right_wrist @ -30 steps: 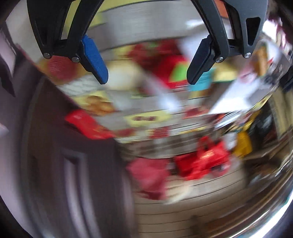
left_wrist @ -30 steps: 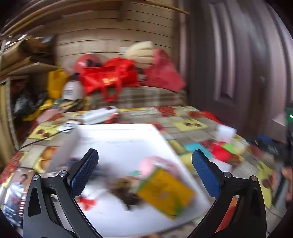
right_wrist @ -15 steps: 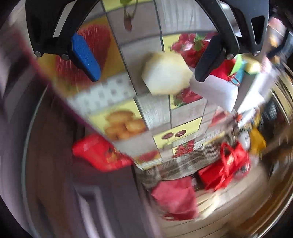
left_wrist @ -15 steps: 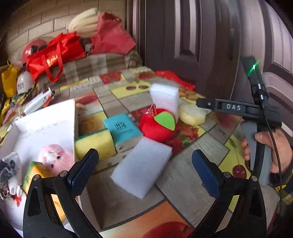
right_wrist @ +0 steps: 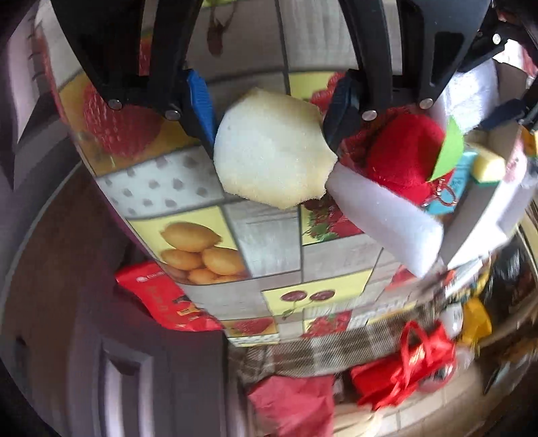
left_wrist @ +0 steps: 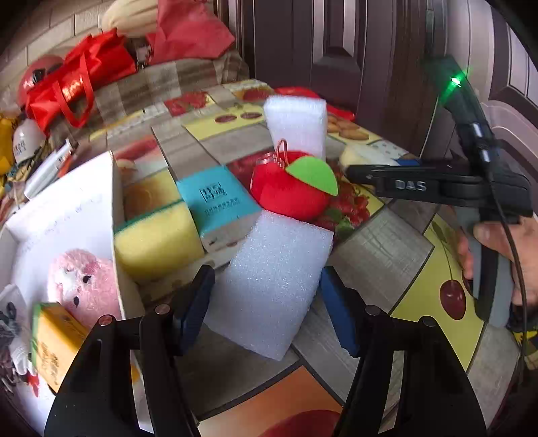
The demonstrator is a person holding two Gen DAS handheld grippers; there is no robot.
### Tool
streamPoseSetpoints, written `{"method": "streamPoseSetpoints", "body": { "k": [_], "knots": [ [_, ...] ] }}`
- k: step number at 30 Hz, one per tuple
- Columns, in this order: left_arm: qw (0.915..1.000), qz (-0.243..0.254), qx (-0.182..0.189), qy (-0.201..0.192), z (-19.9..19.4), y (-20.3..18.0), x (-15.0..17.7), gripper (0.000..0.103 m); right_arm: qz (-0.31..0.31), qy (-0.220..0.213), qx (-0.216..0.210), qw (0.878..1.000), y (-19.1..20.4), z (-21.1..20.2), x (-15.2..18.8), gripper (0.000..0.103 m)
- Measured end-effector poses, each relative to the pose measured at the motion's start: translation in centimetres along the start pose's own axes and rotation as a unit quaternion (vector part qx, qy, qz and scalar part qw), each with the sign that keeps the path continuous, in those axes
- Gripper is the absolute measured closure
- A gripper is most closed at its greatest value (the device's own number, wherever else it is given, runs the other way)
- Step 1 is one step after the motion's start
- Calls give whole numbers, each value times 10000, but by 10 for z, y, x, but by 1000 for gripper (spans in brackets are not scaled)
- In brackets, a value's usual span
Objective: Organize soft objects
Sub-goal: 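Grasp a white foam block with the left gripper while the right grasps the cream sponge, then carry the white foam block and cream sponge with both grippers over the box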
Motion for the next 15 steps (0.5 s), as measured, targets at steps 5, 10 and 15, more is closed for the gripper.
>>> {"method": "streamPoseSetpoints", "body": {
  "k": [5, 10, 15],
  "knots": [
    [9983, 328, 87, -472, -19, -12, -2, 39, 188, -552, 16, 9983, -4, -26, 2, 44],
    [9887, 659, 508, -1246, -53, -26, 2, 38, 150, -902, 105, 9958, 1, -38, -1, 44],
    [9835, 535, 161, -1719, -74, -22, 3, 38, 262, -1572, 74, 9872, 3, -65, 5, 44]
  ]
}}
Point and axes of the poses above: each gripper's, at about its wrist camera, not at the fingertips, and z roughly the way its jaws point, y to its left, x to its underside, the point moved 6 cm from there along z, roughly the way its jaws point, and after that the axes turned 6 degrees about y, right-handed, at the moved point
